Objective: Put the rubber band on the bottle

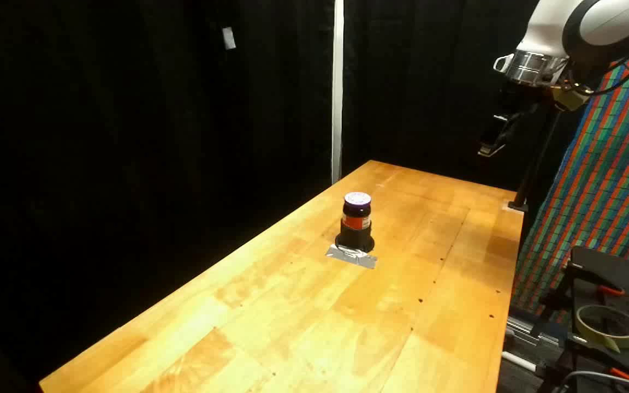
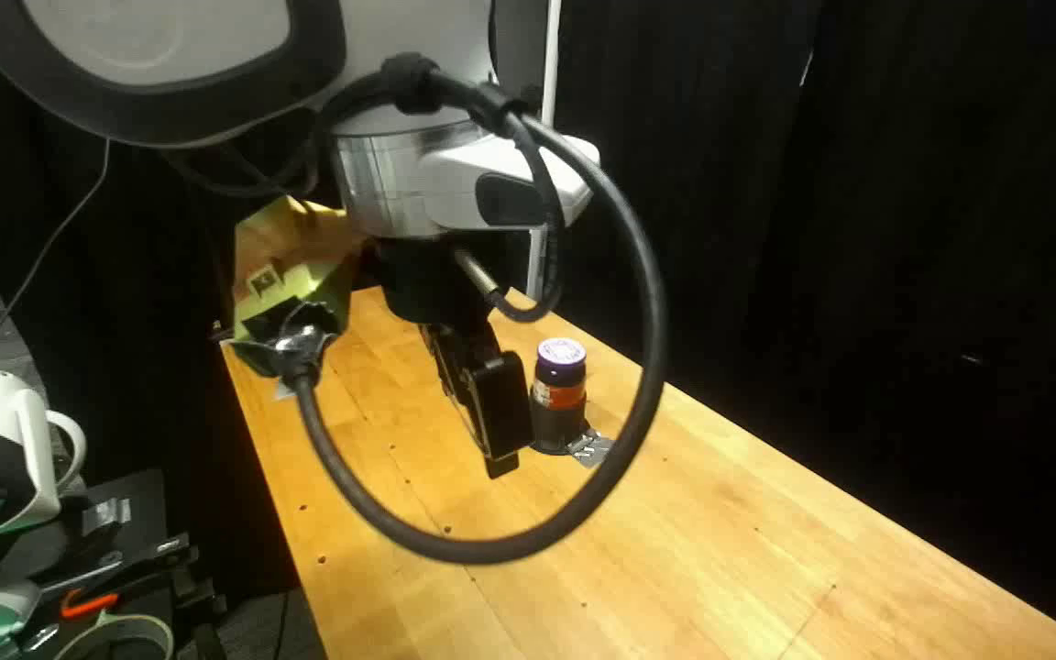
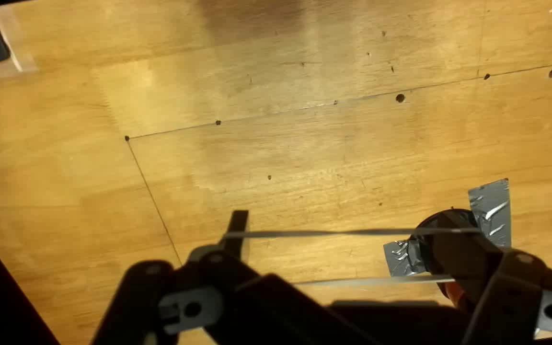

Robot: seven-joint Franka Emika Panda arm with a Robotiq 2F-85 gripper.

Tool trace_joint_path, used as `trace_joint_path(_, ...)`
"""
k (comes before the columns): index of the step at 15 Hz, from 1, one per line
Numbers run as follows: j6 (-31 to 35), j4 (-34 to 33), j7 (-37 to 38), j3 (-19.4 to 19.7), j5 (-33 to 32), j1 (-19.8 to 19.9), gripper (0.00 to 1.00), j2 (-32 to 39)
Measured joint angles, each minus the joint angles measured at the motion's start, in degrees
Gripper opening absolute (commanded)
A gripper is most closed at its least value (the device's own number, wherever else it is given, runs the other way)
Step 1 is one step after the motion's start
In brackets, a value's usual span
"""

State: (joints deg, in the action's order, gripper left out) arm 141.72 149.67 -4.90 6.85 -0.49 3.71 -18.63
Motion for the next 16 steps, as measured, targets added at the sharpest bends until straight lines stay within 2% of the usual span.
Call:
trace_joint_path(10, 0.0, -1.2, -1.7, -0.8, 0.0, -0.7, 1.00, 0.8)
trace_joint_path(13, -0.1, -4.5, -5.1, -1.4, 0.1, -3.0, 1.00, 3.5)
trace_joint_path(16, -1.0, -11.1, -8.5, -2.4, 1.4, -5.5, 1.00, 9.2)
